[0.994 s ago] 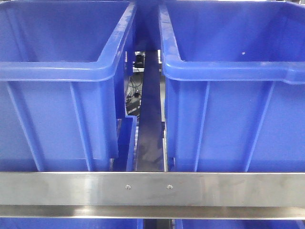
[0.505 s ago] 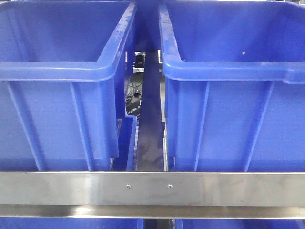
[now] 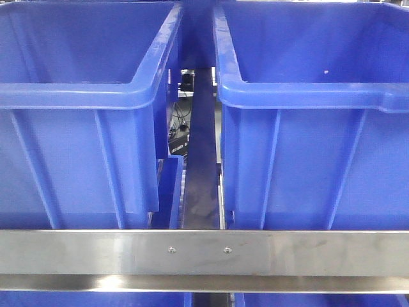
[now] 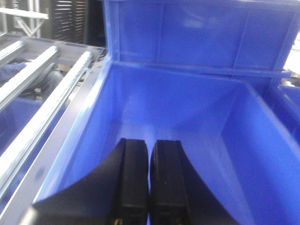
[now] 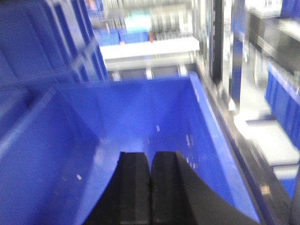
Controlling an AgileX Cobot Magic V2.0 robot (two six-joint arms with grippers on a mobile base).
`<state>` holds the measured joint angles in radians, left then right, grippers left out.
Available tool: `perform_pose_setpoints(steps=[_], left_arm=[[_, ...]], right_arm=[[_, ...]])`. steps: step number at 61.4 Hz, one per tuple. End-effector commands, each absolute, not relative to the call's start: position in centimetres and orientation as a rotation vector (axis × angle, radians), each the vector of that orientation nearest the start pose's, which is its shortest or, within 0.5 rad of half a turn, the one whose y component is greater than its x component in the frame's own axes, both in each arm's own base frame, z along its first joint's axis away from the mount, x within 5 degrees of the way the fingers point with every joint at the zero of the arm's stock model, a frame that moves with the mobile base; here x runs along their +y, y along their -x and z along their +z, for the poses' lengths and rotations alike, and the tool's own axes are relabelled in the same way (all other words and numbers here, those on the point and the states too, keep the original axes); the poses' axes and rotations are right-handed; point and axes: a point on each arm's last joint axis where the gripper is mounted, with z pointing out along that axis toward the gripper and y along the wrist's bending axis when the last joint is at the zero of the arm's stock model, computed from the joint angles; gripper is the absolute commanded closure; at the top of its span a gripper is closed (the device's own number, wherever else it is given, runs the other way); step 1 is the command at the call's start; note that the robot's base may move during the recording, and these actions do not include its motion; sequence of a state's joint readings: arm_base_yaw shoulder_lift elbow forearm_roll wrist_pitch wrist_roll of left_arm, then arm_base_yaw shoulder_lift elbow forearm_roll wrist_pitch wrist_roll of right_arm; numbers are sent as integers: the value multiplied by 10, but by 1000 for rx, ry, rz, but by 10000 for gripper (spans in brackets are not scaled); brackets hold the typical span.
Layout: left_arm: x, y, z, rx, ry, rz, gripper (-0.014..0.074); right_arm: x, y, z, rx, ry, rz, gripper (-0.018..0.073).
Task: Sort and place red and blue blocks on shelf
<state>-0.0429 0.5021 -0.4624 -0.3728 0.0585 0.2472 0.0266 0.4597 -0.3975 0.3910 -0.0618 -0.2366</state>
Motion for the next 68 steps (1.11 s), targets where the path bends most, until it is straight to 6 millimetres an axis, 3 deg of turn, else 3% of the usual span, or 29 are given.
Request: perform_pose_setpoints(steps=[1,12,55,68], left_arm=[[-4,-104,330,1489,82,-143,472],[-3,-95,329,1457,81,-145,472],[-3,-95,329,1459,80,-145,472],[-3,-95,329,1459,80,-145,472]], right_arm=[[-1,-94,323,1408,-111,103,511],[-1,-78,320,1360,-103,110,511],[-1,-78,319,1372,-101,114,511],[-1,-82,295,1438,-105,109,511]])
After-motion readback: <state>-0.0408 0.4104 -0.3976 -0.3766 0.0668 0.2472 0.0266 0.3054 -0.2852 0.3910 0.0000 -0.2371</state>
